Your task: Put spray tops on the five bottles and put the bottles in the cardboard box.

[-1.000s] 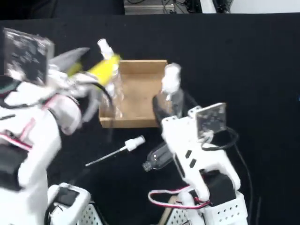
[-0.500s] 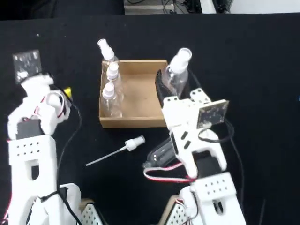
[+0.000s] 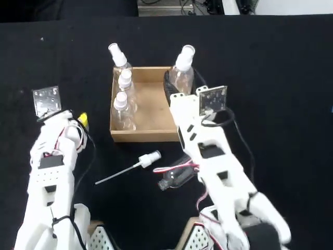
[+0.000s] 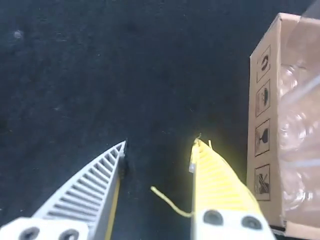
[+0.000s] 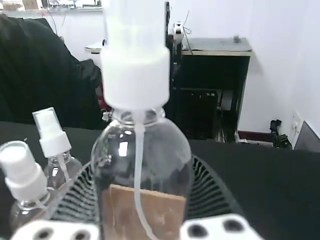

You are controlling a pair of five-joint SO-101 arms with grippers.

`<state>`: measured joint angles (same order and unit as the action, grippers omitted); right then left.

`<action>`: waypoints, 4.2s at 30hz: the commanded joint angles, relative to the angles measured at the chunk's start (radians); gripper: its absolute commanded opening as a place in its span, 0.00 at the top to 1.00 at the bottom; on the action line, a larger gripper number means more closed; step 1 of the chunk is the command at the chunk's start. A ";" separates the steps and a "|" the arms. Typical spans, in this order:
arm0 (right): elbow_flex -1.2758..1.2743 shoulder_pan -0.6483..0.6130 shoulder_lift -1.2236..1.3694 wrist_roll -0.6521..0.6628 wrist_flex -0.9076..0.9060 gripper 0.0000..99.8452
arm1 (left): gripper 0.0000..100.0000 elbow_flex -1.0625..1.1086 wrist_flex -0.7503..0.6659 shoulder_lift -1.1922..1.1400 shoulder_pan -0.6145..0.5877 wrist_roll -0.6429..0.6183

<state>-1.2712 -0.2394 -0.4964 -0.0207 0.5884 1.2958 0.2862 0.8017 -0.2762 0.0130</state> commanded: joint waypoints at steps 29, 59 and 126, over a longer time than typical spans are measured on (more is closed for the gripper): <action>0.469 0.017 0.931 0.005 0.489 0.99 | 0.82 0.048 -0.118 0.003 0.047 0.002; 0.510 0.006 1.012 0.005 0.531 0.99 | 0.82 0.059 -0.120 0.003 0.042 0.002; 0.499 -0.026 1.010 0.006 0.460 0.67 | 0.82 0.059 -0.114 0.008 0.039 0.003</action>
<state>-0.7848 -0.2394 0.5255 -0.0192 1.0533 1.3648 0.1895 0.8002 -0.2424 0.0146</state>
